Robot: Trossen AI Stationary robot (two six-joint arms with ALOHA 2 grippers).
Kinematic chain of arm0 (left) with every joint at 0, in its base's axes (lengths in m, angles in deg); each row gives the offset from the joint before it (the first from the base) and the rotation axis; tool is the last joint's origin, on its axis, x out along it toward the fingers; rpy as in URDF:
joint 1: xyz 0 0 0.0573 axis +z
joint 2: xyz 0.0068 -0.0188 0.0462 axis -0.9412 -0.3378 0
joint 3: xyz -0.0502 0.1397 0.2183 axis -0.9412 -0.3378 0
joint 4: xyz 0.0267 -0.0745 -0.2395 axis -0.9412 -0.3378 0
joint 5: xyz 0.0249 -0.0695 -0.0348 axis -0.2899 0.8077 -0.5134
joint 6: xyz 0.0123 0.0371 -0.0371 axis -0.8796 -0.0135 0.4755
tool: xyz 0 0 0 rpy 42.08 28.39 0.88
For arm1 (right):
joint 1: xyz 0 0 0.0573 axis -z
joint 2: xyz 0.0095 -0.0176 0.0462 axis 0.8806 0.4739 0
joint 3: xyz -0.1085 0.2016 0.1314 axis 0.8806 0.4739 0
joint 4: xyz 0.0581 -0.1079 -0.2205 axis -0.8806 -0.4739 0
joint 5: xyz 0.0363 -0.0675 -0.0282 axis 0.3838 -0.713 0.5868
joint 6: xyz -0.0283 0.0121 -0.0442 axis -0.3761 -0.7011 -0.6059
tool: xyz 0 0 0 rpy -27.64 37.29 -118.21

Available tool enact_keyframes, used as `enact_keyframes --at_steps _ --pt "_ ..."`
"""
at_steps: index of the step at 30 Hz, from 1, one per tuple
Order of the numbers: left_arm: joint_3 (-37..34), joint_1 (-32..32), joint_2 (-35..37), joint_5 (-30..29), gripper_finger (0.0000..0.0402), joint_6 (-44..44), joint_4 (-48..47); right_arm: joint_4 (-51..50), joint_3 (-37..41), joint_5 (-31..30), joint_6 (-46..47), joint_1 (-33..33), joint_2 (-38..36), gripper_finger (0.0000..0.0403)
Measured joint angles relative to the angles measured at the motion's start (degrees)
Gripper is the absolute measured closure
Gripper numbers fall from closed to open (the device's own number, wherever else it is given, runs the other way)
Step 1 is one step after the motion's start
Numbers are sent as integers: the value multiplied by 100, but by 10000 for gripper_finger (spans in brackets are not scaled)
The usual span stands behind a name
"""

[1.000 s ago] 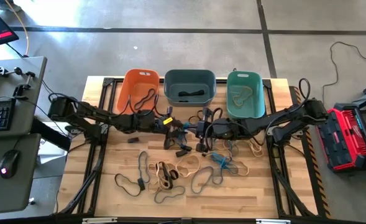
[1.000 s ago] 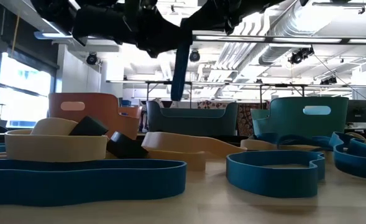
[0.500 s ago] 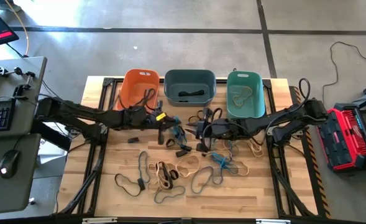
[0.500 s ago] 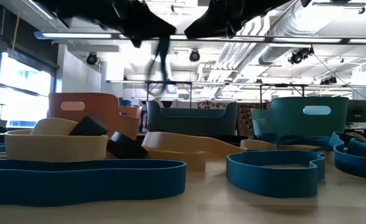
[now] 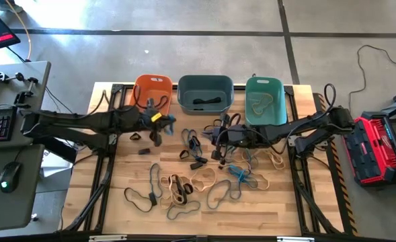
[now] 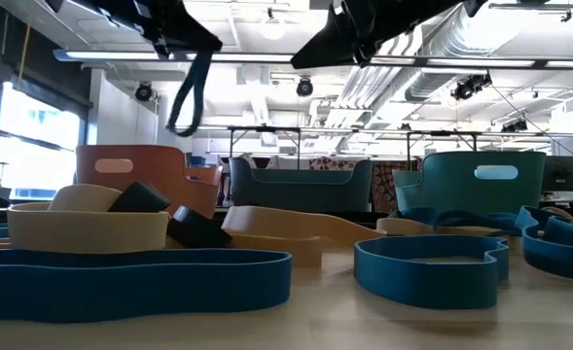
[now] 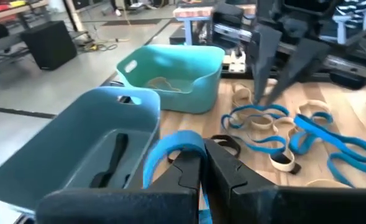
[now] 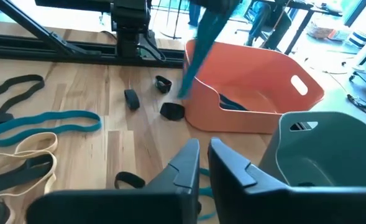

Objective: Sort rubber bands into baskets
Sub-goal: Put the blue rubber band into the orange bin

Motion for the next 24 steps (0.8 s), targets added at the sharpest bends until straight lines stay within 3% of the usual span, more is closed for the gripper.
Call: enact_keyframes --at_steps 16,24 --pt "-2 86 211 0 401 224 -284 -9 0 3 2 -1 0 368" --pt "-4 655 211 31 401 353 -1118 -13 0 5 1 -1 0 368"
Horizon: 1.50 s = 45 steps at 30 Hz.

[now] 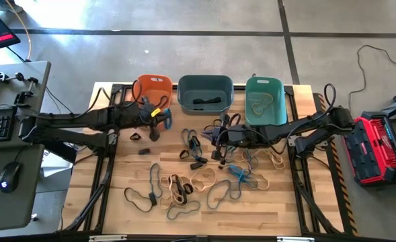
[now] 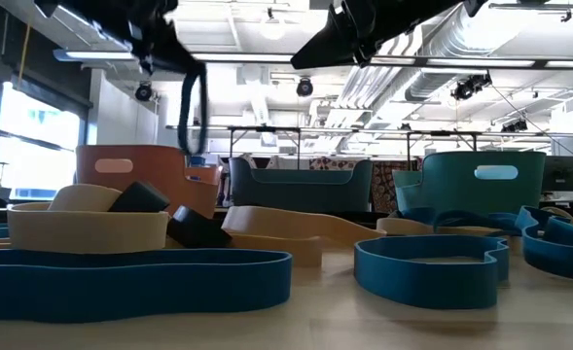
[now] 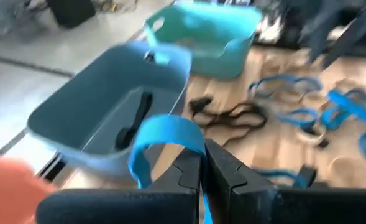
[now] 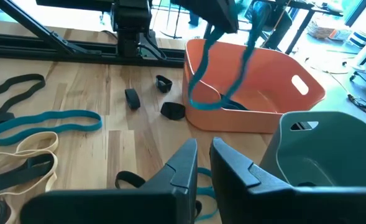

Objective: Sort rubber bands into baskets
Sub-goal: Put the blue rubber band into the orange bin

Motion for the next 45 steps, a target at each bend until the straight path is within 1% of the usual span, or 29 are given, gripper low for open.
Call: enact_keyframes --at_steps 3,9,13,22,30,37,40,45 --pt "-1 289 0 1 401 -17 -328 0 0 -1 1 1 0 368" --pt "-2 816 0 412 401 -158 -514 -2 0 -1 1 1 0 368" --pt "155 1078 -10 452 401 -265 -781 -2 0 -1 -1 0 0 368" --pt "765 1534 -20 454 401 -499 -1454 -2 0 -1 1 0 0 368" --pt "811 1912 -27 605 401 -535 -1859 -2 0 0 -1 0 0 368" --pt "811 2081 -202 604 401 -561 -1891 -2 0 -1 -1 0 0 368" --pt "811 2080 -332 605 390 -559 -1893 -2 1 -1 -1 0 0 368" --pt "811 2076 -460 554 349 -572 -1896 -3 0 -1 -1 1 0 368"
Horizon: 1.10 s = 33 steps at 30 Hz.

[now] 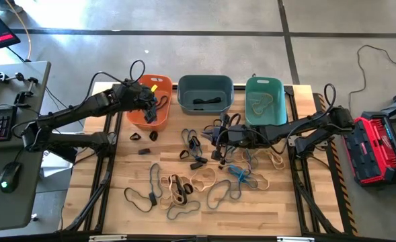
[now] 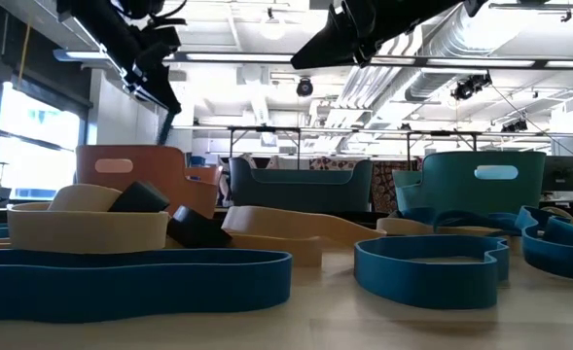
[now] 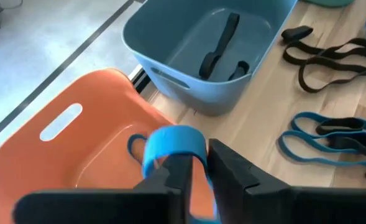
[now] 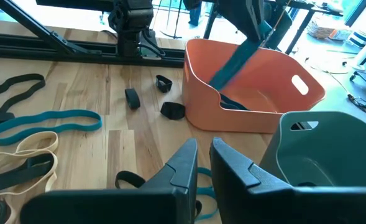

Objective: Sort rubber bands into baskets
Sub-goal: Put the blue rubber band into the orange bin, then put the brown rubber band into the green bin

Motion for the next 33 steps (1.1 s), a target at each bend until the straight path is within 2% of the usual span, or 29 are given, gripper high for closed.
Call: enact_keyframes --at_steps 7,12,16,22,26,33 --pt "4 0 54 14 288 2 -134 0 0 2 0 1 0 368" --pt "4 -2 54 25 280 45 -660 8 0 0 -20 0 0 368" --pt "4 -125 54 19 306 144 -871 18 0 0 -382 32 0 368" --pt "4 -804 56 25 391 136 -430 17 0 0 -414 32 0 368" --pt "-60 -1395 56 12 393 249 293 18 0 0 -411 32 0 368" --pt "-585 -2237 56 7 401 313 1549 45 0 0 -436 32 0 368"
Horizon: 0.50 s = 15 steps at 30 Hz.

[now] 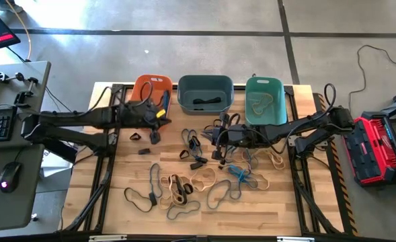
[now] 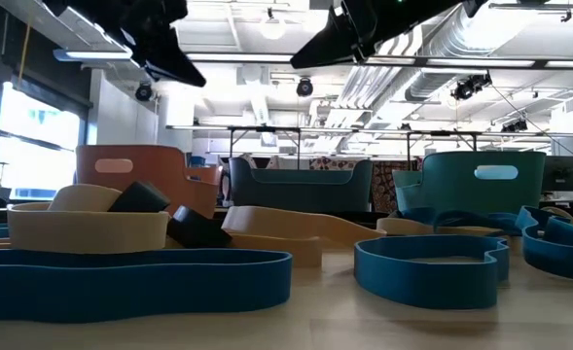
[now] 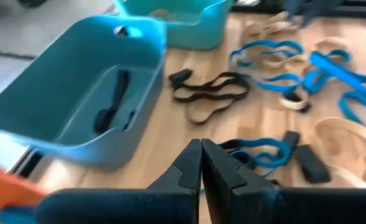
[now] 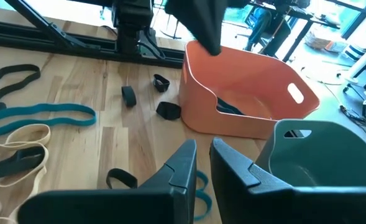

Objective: Sort rubber bands into baskets
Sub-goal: Put the brown rubber band into the green bin

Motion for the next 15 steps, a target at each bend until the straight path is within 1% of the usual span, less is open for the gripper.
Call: enact_keyframes --at_steps 4,12,15 --pt "-285 -364 -2 -1 401 129 516 0 0 0 -10 0 0 368" --pt "-307 -1016 -46 -3 401 99 457 -27 0 46 45 0 0 368" --pt "-307 -1223 -46 -6 401 160 417 -82 0 57 297 0 0 368"
